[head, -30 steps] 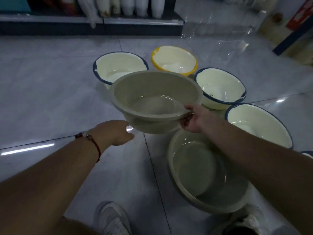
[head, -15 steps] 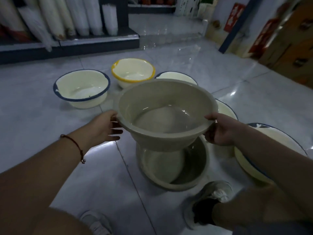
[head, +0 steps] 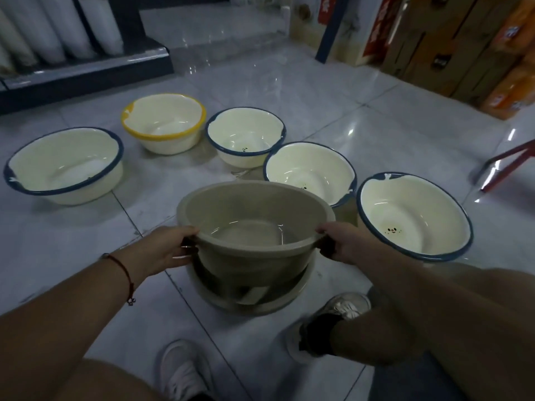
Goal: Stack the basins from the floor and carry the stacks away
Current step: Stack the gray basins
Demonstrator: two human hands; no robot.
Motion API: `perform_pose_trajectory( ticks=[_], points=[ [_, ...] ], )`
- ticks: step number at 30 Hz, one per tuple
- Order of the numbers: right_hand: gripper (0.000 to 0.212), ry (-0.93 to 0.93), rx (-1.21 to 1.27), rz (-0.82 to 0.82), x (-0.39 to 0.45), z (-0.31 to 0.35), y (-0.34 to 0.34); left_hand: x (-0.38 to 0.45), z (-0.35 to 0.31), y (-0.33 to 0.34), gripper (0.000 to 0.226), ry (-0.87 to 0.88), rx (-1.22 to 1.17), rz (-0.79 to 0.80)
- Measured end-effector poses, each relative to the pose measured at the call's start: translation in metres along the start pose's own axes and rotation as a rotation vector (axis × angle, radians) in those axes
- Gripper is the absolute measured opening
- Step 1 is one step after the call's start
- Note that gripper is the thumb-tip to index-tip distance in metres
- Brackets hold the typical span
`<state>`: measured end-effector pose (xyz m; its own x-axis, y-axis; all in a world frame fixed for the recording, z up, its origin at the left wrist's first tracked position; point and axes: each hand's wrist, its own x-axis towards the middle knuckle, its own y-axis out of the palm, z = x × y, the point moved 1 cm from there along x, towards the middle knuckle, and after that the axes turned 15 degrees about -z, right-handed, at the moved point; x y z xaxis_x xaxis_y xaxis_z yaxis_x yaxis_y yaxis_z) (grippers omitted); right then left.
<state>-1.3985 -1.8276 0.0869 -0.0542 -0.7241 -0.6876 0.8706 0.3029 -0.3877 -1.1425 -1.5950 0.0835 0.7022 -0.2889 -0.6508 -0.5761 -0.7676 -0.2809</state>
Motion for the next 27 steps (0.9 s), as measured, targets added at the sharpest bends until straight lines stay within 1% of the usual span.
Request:
perform_pose_trajectory(
  ticks=[1,6,8,12,14,16,17,18,20,22,23,25,26,27],
  points=[
    [0.018,-0.022,-0.059,-0.006,0.007,-0.006,0.000,0.006,0.002,0.002,0.035,0.010,0.035,0.001],
    [0.009,-0.129,-0.294,-0.011,0.038,-0.037,0.006,0.033,0.016,0.007,0.042,0.056,0.284,0.029],
    [0.009,-0.159,-0.333,-0.009,0.048,-0.049,0.012,0.041,0.028,0.007,0.046,0.077,0.401,0.030],
    [0.004,-0.193,-0.399,-0.046,0.061,-0.070,0.031,0.053,0.053,0.007,0.046,0.106,0.603,0.059],
    [0.011,-0.218,-0.439,-0.071,0.066,-0.080,0.040,0.059,0.066,0.008,0.046,0.144,0.674,0.057],
    [0.021,-0.245,-0.484,-0.097,0.073,-0.090,0.047,0.067,0.080,0.010,0.041,0.237,0.712,0.070],
    [0.023,-0.259,-0.510,-0.107,0.076,-0.094,0.050,0.070,0.087,0.013,0.043,0.272,0.715,0.088],
    [0.022,-0.265,-0.540,-0.114,0.076,-0.096,0.052,0.072,0.094,0.017,0.048,0.290,0.723,0.094],
    [0.015,-0.295,-0.606,-0.105,0.082,-0.099,0.054,0.076,0.108,0.024,0.049,0.289,0.737,0.093],
    [0.032,-0.304,-0.640,-0.122,0.090,-0.102,0.053,0.083,0.124,0.029,0.057,0.310,0.762,0.084],
    [0.033,-0.307,-0.644,-0.127,0.093,-0.102,0.053,0.088,0.132,0.029,0.057,0.316,0.777,0.099],
    [0.021,-0.296,-0.669,-0.100,0.098,-0.104,0.052,0.096,0.142,0.027,0.045,0.321,0.823,0.159],
    [0.015,-0.290,-0.681,-0.089,0.100,-0.105,0.052,0.099,0.144,0.025,0.042,0.332,0.851,0.173],
    [0.013,-0.289,-0.682,-0.092,0.103,-0.105,0.054,0.103,0.145,0.022,0.045,0.347,0.884,0.171]
  ],
)
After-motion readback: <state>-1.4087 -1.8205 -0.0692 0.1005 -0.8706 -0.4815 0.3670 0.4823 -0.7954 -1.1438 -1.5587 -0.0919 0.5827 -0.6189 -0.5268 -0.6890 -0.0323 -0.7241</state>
